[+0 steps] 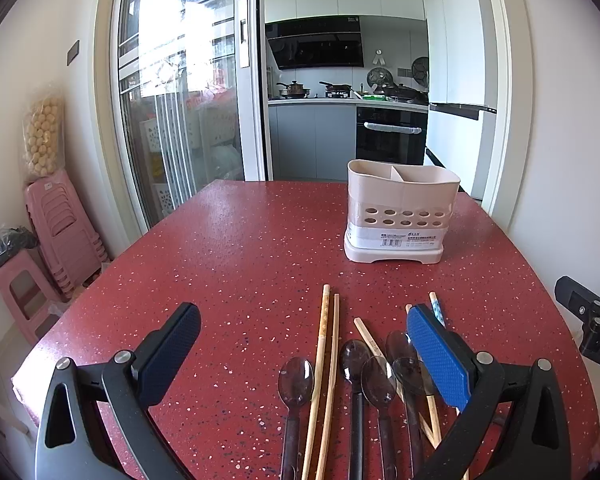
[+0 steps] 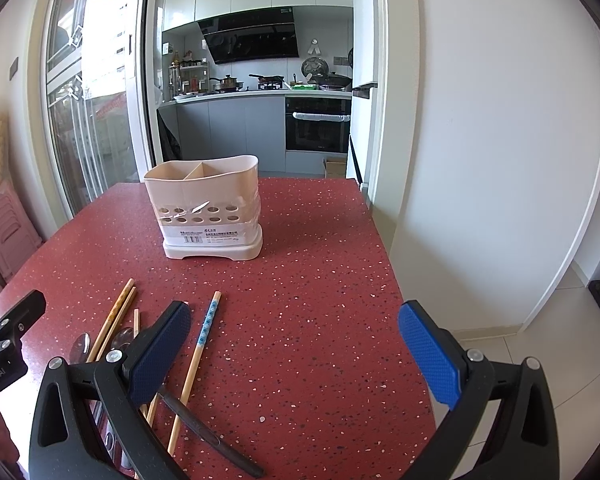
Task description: Organize utensils
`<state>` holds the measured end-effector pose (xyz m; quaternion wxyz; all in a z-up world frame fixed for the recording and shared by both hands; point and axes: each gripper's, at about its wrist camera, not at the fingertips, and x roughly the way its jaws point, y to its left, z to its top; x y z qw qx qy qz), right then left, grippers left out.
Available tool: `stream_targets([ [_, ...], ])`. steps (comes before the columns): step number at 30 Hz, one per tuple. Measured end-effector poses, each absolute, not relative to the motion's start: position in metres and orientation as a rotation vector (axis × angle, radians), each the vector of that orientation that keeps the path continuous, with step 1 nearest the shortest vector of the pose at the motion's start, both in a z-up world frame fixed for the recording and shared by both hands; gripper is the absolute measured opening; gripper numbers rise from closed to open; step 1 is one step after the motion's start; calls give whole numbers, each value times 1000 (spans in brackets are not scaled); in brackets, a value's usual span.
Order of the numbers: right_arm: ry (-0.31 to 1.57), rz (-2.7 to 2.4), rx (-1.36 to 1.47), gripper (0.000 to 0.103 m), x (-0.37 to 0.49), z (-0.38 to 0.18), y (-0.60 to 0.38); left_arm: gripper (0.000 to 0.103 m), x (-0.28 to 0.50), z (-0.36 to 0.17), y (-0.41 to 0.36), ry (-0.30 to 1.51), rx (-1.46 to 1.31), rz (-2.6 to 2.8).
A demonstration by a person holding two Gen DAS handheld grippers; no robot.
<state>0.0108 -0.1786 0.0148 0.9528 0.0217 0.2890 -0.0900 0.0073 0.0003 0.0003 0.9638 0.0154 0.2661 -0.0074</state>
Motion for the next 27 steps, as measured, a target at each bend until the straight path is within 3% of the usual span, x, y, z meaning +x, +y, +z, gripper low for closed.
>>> stream_targets([
  [18,643,-152,14,103,18,9,-166,103,11,-10,15,574,19,-3],
  [27,862,-45,-21,103,52,-16,-168,103,40,-52,58,789,0,-10],
])
